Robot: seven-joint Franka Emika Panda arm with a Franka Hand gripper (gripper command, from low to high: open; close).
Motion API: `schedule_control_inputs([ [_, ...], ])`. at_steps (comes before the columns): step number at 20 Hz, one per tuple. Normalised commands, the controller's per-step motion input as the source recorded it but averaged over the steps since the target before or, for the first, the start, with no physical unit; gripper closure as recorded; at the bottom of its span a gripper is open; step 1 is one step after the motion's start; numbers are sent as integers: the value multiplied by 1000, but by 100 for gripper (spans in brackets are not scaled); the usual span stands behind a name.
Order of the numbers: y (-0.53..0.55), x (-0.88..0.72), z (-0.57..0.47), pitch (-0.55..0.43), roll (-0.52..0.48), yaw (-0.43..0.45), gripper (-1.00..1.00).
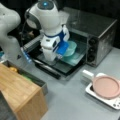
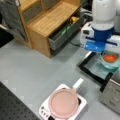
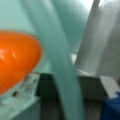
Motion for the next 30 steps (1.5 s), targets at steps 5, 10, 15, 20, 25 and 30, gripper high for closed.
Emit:
schedule_control_inputs([
  [5,-132,228,153,133,-81,80,100],
  [10,-326,433,165,130,-76,135,100],
  [15,-414,564,151,144,-92,212,100],
  [20,-313,594,203,182,-115,203,100],
  [25,-203,613,258,234,-141,175,100],
  [30,-240,721,242,257,-142,150,100],
])
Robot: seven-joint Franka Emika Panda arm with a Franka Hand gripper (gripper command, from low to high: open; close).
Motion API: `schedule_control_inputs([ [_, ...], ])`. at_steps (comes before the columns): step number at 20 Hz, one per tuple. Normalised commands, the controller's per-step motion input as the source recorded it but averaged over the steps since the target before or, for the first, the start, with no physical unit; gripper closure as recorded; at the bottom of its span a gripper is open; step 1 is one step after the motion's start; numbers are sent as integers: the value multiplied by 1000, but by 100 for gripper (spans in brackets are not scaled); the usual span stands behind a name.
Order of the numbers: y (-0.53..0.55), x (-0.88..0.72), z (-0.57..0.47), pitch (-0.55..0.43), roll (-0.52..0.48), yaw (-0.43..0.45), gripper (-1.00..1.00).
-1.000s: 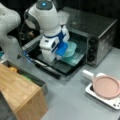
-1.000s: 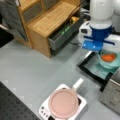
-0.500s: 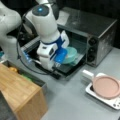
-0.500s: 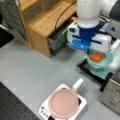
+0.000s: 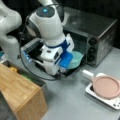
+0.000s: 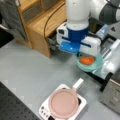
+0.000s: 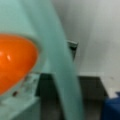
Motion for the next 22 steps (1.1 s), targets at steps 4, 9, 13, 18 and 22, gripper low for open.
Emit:
schedule_control_inputs([
  [4,-263,730,192,270,-106,125,100],
  [9,-268,651,155,260,-93,159,100],
  [13,-229,497,158,258,-108,209,100],
  [18,-199,433,133,261,-165,190,100],
  [22,-217,552,88,276,-199,124,100],
])
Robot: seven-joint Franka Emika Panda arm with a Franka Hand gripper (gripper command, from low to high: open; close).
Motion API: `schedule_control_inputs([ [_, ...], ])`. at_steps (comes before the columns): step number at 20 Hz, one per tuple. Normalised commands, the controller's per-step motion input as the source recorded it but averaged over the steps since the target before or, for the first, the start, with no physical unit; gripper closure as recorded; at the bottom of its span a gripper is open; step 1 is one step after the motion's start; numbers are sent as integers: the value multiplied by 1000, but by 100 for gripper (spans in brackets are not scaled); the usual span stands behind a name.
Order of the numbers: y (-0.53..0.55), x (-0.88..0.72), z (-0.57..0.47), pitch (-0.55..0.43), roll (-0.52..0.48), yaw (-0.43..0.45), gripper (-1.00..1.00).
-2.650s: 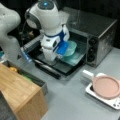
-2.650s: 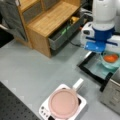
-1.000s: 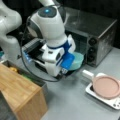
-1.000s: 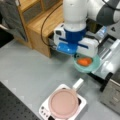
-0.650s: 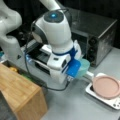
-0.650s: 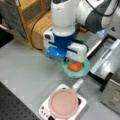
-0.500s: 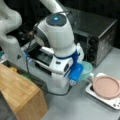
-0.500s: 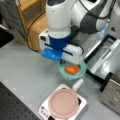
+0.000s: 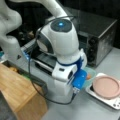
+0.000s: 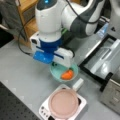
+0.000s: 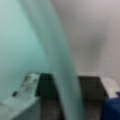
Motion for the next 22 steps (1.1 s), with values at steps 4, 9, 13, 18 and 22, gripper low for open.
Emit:
schedule_control_inputs([
  [4,-223,656,107,271,-243,69,100],
  [9,-156,626,134,263,-199,6,100],
  [13,-108,515,131,275,-153,2,100],
  [18,-115,459,45,271,-174,7,100],
  [22,-130,431,13,269,-189,30,100],
])
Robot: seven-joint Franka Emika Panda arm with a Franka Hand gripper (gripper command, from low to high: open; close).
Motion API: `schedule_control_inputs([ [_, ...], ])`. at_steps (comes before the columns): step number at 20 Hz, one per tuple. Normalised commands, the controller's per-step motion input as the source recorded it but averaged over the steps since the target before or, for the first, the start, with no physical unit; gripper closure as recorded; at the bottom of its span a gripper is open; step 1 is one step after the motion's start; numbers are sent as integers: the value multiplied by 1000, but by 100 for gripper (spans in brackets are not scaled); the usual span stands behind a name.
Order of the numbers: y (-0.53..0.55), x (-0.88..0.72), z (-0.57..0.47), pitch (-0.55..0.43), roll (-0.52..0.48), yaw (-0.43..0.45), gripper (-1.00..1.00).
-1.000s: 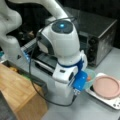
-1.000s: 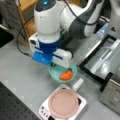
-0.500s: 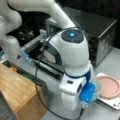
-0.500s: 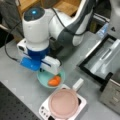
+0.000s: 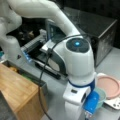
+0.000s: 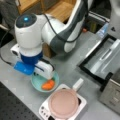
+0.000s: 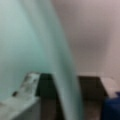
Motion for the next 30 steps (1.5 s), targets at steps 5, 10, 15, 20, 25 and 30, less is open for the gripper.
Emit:
schedule_control_inputs([
  [5,-159,431,-2,270,-188,69,100],
  [10,-137,372,1,267,-171,101,100],
  [15,-119,332,50,234,-154,138,100],
  [20,-112,297,98,190,-123,164,-100],
  [25,-124,263,88,174,-108,142,-100],
  [30,-132,206,61,161,-99,135,-100],
])
